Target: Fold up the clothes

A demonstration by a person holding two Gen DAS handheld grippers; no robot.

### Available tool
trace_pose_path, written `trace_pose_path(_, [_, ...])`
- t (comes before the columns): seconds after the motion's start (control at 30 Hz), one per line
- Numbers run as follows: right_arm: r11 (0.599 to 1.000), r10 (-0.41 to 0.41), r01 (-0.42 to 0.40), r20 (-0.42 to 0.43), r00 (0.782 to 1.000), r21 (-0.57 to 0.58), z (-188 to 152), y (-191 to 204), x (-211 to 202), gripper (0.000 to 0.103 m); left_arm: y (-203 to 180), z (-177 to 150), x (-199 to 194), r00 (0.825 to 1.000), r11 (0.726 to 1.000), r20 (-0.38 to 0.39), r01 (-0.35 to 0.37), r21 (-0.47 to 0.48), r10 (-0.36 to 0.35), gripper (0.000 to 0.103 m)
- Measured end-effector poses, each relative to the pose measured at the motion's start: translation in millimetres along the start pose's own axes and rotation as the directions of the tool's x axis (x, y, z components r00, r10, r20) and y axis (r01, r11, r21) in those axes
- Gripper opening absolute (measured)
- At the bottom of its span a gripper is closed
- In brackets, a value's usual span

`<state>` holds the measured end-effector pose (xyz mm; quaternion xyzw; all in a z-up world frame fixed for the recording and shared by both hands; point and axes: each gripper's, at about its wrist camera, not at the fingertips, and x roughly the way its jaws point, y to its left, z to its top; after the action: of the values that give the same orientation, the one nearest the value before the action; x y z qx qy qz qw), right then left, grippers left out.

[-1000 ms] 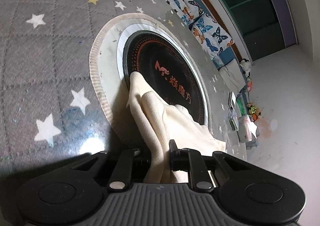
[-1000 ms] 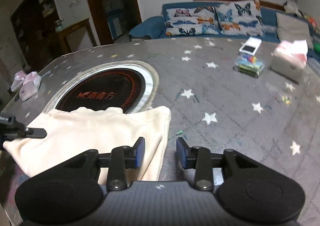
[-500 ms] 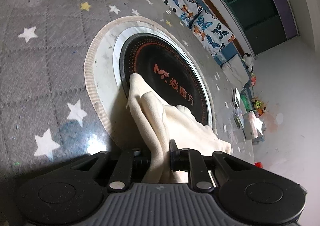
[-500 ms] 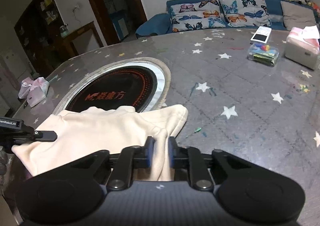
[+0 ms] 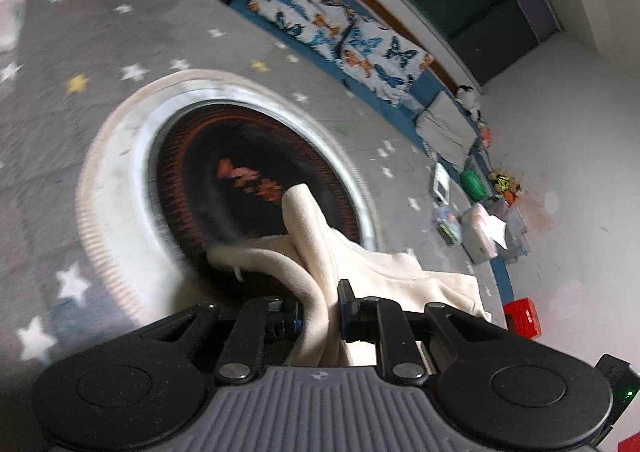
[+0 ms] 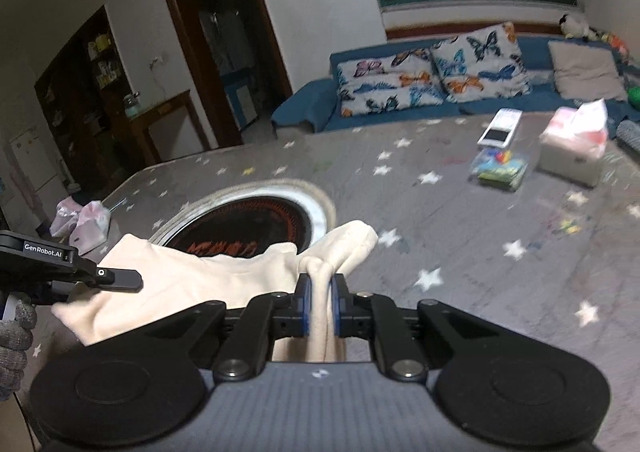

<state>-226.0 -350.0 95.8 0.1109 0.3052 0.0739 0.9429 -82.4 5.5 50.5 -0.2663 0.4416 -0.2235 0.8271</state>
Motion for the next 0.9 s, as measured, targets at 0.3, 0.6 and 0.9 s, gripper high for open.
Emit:
trace_pose_path(0.3, [0.991,-0.132,0.13,0.086,0.988,0.026,19.8,-40.0,-45.2,0.009,-63.0,1.4,36.8,0.999,0.995,-0.02,0.045,0.091,-0.043,0.014])
trace_pose_path(0.6, [0.96,-0.275,0.268,0.083,0.958,0.086,15.1,-95.3,-68.1,0.009,-110.2,-5.7,88.4,0.997,0.984,-0.053,0.07,0.164,-0.062,0.009])
trace_pose_path(0.9, [0.951,-0.287,0.277,0.051,0.957,0.14,-2.3,-120.5,-63.0,0.009,-100.1,-12.1,117.9,0.998,0.985,-0.067,-0.008,0.171,0.02,0.046])
